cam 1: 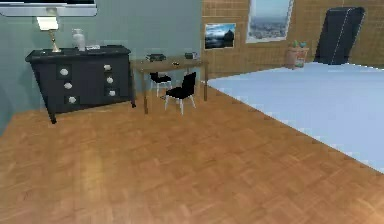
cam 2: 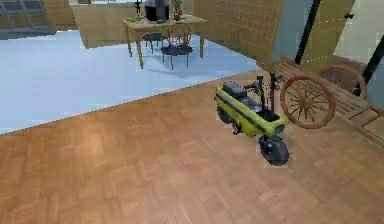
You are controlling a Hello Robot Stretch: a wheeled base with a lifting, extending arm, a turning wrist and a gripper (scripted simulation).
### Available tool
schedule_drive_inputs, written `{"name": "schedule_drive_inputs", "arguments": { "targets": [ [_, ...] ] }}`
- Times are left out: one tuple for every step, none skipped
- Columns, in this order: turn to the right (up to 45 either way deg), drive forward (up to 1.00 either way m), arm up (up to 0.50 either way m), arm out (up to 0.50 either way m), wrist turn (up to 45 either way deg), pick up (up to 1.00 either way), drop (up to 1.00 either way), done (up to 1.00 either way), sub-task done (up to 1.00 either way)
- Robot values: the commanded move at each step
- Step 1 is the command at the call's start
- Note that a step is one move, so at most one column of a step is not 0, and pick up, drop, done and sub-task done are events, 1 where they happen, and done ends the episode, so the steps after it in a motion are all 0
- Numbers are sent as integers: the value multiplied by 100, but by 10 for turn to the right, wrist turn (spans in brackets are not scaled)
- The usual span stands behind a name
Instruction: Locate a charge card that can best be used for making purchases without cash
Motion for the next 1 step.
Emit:
{"name": "schedule_drive_inputs", "arguments": {
  "targets": [
    [450,0,0,0,0,0,0,0,0]
  ]
}}
